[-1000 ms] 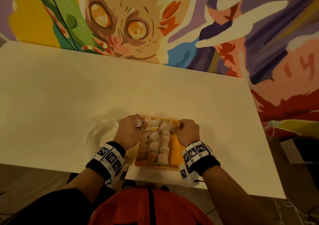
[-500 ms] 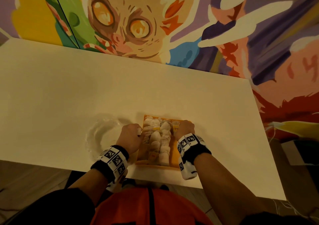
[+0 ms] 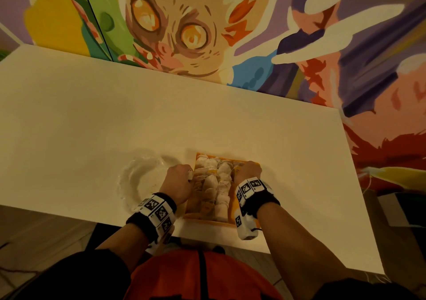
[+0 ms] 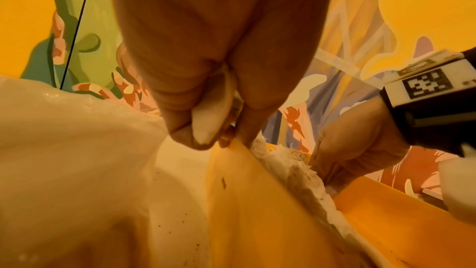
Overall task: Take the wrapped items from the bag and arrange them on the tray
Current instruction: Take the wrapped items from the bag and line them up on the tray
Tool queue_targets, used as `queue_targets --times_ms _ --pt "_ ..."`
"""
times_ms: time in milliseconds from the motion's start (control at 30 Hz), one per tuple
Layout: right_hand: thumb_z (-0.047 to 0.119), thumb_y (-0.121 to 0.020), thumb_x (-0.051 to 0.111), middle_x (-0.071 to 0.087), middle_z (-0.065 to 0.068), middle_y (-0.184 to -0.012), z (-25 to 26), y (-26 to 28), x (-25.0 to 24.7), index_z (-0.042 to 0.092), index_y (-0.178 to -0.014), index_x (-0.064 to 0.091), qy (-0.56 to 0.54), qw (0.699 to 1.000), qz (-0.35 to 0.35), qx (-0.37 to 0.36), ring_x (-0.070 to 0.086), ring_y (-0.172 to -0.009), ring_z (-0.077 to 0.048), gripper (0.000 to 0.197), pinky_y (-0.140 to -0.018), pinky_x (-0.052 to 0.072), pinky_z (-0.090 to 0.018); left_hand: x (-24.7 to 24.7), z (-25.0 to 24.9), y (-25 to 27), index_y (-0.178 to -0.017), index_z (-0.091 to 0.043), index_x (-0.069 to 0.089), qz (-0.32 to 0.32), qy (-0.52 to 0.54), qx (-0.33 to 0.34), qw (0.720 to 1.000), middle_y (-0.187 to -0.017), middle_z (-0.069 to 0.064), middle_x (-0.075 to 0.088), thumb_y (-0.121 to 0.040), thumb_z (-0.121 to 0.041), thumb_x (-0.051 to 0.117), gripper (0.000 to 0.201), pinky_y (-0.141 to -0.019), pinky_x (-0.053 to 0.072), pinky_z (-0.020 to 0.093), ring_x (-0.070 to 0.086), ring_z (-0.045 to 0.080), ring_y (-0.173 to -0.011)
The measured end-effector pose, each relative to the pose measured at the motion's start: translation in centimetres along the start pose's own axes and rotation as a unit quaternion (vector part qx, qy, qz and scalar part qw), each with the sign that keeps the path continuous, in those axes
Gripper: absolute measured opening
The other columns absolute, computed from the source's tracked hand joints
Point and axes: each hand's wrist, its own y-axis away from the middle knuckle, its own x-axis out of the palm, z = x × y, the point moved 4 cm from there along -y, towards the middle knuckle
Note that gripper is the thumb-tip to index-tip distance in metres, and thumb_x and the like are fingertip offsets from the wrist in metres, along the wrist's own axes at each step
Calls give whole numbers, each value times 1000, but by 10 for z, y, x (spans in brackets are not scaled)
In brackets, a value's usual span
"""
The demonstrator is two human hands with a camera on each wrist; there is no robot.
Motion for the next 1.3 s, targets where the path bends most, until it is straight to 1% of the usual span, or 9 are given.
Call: queue_targets --times_ms 133,200,433,667,767,867,1000,1200,1300 --pt "9 -96 50 42 -3 -69 -2 6 -7 21 -61 31 32 999 14 29 60 -111 -22 41 -100 46 -31 1 0 -1 -86 -3 65 -5 5 -2 1000 -93 15 68 -89 -14 59 13 -68 39 30 62 32 -87" --pt "6 -94 52 36 1 -64 0 7 -11 19 -60 33 43 999 -2 20 63 -106 -23 41 -97 48 -31 2 2 -3 -89 -4 66 -7 3 -1 1000 -95 14 68 -89 -15 59 14 -70 40 31 62 32 -89" --pt "8 -89 59 63 -15 -113 -4 1 -4 8 -69 49 26 999 2 20 63 -105 -28 22 -83 50 -27 2 3 -4 -93 -5 67 -6 14 -10 1000 -99 12 69 -88 -14 60 12 -71 40 29 62 30 -93" --pt "6 -89 58 62 -15 -115 -4 7 -14 12 -69 41 39 999 -9 -1 59 -112 -29 26 -82 49 -28 -17 -2 0 -104 -15 67 -54 140 -1 989 -99 2 67 -84 -17 72 21 -73 42 22 62 20 -87" --pt "9 -89 55 54 -7 -87 -2 10 -19 14 -69 37 34 999 4 -38 56 -99 -25 27 -65 44 -26 -21 -5 0 -104 -23 66 -32 210 2 977 -99 -4 64 -83 -20 75 23 -68 43 20 60 14 -84" --pt "17 -92 54 64 -6 -105 8 21 -28 10 -105 62 -54 989 -46 -132 61 -102 -23 16 -86 49 -30 -19 -8 0 -103 -24 64 -3 264 21 964 -97 -3 67 -80 -20 77 26 -63 45 20 60 9 -73" --pt "23 -89 66 71 5 -99 34 52 -29 19 -100 71 -184 953 -9 -240 61 -84 -2 13 -64 40 -1 -18 -16 4 -109 -17 62 26 297 41 954 -84 -7 64 -82 -14 75 30 -54 45 15 59 -1 -59" --pt "23 -83 74 70 5 -101 49 68 -15 25 -106 72 -210 931 60 -292 63 -94 -5 23 -80 48 -16 -24 -28 9 -104 -15 56 65 311 92 944 -83 -11 61 -78 4 73 37 -56 44 9 59 -9 -62" --pt "24 -79 78 66 7 -101 52 71 -13 30 -103 72 -202 926 69 -313 61 -81 -5 25 -75 50 -18 -24 -32 11 -103 -16 53 80 296 97 947 -84 -13 58 -76 9 71 41 -57 43 8 58 -14 -64"
